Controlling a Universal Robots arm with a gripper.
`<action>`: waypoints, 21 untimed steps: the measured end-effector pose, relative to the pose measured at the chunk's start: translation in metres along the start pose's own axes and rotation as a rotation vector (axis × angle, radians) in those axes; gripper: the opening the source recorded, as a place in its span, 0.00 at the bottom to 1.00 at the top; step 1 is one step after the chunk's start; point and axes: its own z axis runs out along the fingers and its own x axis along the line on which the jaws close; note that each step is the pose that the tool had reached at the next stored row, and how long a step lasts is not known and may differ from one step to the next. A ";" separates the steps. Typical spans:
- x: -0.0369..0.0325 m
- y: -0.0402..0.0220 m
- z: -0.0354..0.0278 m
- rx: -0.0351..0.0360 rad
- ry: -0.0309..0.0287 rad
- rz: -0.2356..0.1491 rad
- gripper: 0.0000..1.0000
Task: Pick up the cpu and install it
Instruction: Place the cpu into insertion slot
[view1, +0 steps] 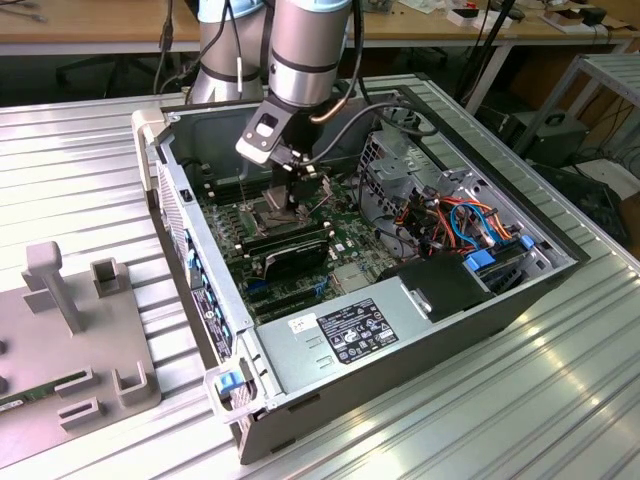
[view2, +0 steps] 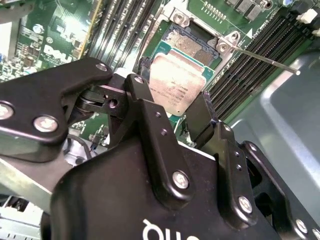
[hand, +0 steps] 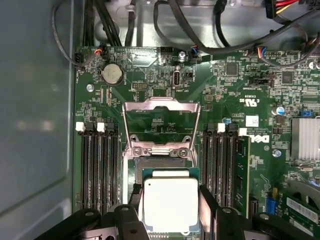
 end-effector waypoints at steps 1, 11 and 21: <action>0.0008 -0.0001 0.0020 -0.0001 0.0000 0.000 0.54; 0.0011 -0.0011 0.0069 0.0001 -0.0002 0.000 0.54; 0.0014 -0.0026 0.0091 0.0000 -0.0003 0.001 0.54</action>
